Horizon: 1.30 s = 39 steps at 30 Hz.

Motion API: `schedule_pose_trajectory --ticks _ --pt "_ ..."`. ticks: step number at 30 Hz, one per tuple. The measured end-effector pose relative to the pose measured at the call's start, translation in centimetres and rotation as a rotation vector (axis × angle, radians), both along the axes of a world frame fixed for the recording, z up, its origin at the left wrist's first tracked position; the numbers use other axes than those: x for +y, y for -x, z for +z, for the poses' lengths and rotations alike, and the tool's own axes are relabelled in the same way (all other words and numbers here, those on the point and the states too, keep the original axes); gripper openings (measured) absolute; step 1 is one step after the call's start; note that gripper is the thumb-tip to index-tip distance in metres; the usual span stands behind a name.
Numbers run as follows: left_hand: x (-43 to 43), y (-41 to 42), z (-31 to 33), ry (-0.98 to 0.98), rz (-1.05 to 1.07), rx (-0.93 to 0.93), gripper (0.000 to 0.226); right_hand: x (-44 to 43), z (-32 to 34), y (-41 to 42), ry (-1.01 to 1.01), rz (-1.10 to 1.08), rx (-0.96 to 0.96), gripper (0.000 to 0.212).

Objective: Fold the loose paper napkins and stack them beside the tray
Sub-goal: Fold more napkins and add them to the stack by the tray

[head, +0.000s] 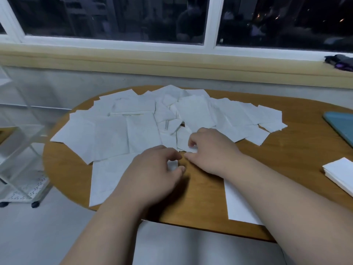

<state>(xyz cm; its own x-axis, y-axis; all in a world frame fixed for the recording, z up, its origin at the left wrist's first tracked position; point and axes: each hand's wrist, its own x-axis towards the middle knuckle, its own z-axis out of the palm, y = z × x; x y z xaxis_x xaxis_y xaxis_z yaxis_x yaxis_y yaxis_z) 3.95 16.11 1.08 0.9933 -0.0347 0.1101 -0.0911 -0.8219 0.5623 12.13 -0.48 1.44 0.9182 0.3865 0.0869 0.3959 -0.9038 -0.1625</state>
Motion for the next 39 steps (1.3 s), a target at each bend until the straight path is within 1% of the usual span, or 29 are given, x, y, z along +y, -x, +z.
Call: schedule_pose_trajectory --ticks 4,8,10,13,16,18,20,21,22,23,25,26,28,30,32,34,36,39 --pt "0.2 -0.1 0.0 0.012 0.008 -0.002 0.025 0.2 -0.2 -0.3 0.027 -0.001 -0.037 0.018" --pt "0.3 0.0 0.2 0.030 0.015 -0.011 0.026 0.1 0.2 -0.2 0.049 0.014 -0.086 0.019" --pt "0.2 0.0 0.2 0.035 0.012 -0.029 0.027 -0.3 0.7 -0.1 0.021 0.010 -0.102 0.020" --pt "0.0 0.0 0.2 0.060 0.012 -0.095 0.035 -1.6 2.1 0.9 -0.059 -0.011 -0.139 0.017" --pt "-0.6 -0.1 0.1 0.057 0.026 -0.182 0.059 -3.5 3.9 3.0 -0.159 -0.046 -0.167 0.014" --pt "-1.3 0.0 0.1 0.054 0.011 -0.222 0.074 -5.0 4.9 4.9 -0.275 -0.068 -0.156 0.011" --pt "-2.4 0.2 0.2 0.050 -0.041 -0.232 0.079 -6.4 5.8 7.2 -0.444 -0.096 -0.132 0.010" --pt "-3.0 0.3 0.3 0.050 -0.078 -0.236 0.076 -7.0 6.1 8.3 -0.525 -0.112 -0.118 0.009" --pt "-3.5 0.4 0.3 0.059 -0.120 -0.248 0.069 -7.5 6.3 9.4 -0.590 -0.124 -0.107 0.009" --pt "-4.1 0.6 0.4 0.083 -0.161 -0.261 0.056 -8.0 6.5 10.4 -0.644 -0.135 -0.100 0.009" --pt "-5.2 1.1 0.8 0.155 -0.217 -0.277 0.022 -9.1 6.4 12.0 -0.747 -0.170 -0.099 0.009" --pt "-5.8 1.4 1.1 0.202 -0.229 -0.272 0.010 -9.8 6.3 12.6 -0.796 -0.193 -0.107 0.009" --pt "-6.8 2.2 1.5 0.312 -0.226 -0.221 0.015 -11.3 5.9 13.3 -0.878 -0.259 -0.111 0.012" --pt "-7.7 2.8 1.9 0.441 -0.239 -0.137 0.014 -12.8 5.1 13.7 -0.943 -0.335 -0.101 0.014" --pt "-8.5 3.2 2.1 0.507 -0.245 -0.076 0.013 -13.8 4.3 14.0 -1.025 -0.391 -0.065 0.010" --pt "-9.3 3.2 2.0 0.534 -0.237 -0.003 0.014 -14.4 3.5 14.2 -1.113 -0.421 0.037 0.005" --pt "-10.0 3.3 1.8 0.556 -0.234 0.082 0.016 -14.9 2.4 14.1 -1.072 -0.434 0.092 0.018" --pt "-10.7 3.2 1.5 0.506 -0.220 0.155 0.016 -15.7 1.1 13.3 -0.904 -0.466 0.050 0.022"
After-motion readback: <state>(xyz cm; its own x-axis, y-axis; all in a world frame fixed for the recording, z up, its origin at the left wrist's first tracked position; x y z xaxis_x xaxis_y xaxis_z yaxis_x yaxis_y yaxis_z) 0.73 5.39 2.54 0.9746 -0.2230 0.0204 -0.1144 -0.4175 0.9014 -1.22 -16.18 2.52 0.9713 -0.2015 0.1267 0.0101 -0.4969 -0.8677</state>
